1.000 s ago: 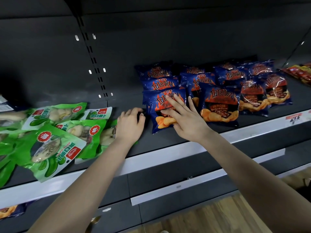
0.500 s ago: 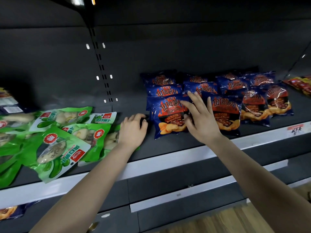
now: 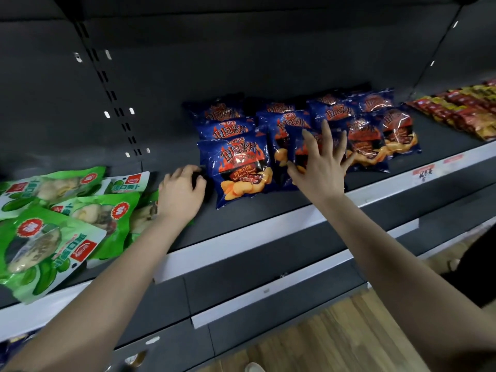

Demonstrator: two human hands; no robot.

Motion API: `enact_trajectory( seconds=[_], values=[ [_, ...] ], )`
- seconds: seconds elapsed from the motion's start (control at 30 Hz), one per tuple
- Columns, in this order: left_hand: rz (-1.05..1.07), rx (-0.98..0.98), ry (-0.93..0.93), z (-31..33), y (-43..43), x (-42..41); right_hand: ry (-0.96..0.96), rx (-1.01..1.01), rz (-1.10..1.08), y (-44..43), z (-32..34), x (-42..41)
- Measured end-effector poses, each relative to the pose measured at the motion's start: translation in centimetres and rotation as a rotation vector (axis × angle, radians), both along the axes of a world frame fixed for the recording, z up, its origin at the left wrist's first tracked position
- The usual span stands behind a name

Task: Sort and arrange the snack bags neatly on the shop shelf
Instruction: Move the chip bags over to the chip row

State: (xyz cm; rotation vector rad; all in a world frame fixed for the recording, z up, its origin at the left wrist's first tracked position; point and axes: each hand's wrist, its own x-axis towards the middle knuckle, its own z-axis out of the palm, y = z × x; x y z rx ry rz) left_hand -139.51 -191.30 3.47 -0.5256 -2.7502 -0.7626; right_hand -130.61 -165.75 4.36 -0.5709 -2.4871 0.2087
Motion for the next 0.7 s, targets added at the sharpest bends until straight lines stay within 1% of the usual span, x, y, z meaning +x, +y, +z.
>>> enact_trajectory(
  seconds=[0.13,0.3,0.37,0.57,0.7],
  values=[
    [-0.021,0.075,0.071,1.5,1.0,-0.3,-0.042,-0.034,-0.024,0.1,0.0,-0.2],
    [-0.051,0.272,0.211,3.5,3.1,0.6,-0.02,-0.042,-0.07,-0.3,-0.6,-0.3],
    [-0.09,0.29,0.251,4.0,4.1,1.1,-0.032,-0.049,-0.075,-0.4,-1.0,-0.3],
    [-0.251,0.14,0.274,3.0,7.5,3.4,-0.001,-0.036,0.024,-0.1,-1.4,-0.5],
    [-0.32,-0.001,0.347,1.7,8.8,4.2,-0.006,-0.012,0.136,0.4,-1.3,-0.5]
  ],
)
